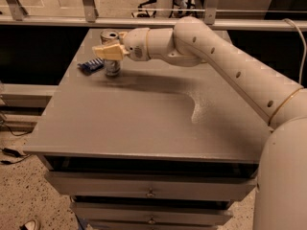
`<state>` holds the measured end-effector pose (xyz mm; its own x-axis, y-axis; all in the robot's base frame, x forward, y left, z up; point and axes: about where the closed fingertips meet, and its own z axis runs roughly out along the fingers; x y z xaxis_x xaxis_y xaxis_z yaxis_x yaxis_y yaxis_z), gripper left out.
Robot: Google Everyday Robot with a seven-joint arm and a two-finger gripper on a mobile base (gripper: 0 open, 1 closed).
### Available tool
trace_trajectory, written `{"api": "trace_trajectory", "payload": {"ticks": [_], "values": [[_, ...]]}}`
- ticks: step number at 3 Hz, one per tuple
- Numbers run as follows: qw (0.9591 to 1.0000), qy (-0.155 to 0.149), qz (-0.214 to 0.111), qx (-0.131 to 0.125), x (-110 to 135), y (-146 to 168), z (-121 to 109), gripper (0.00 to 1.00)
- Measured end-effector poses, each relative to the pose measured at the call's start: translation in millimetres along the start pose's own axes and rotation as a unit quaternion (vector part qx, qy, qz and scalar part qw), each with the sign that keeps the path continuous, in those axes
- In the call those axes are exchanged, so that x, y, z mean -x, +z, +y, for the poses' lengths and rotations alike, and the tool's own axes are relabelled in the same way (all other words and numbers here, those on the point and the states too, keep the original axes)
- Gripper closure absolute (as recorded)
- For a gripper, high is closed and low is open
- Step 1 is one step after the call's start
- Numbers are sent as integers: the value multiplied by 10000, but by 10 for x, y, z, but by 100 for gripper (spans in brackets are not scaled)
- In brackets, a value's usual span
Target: Move redbull can near rxbar blueberry
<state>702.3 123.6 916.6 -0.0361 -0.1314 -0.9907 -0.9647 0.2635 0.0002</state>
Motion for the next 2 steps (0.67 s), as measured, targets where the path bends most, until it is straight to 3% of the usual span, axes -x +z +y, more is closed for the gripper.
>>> {"api": "trace_trajectory", "payload": {"ticks": [1, 2], "values": [[10000, 59, 27, -35, -64, 66, -94, 100], [9999, 60, 71, -102, -78, 89, -190, 88]]}}
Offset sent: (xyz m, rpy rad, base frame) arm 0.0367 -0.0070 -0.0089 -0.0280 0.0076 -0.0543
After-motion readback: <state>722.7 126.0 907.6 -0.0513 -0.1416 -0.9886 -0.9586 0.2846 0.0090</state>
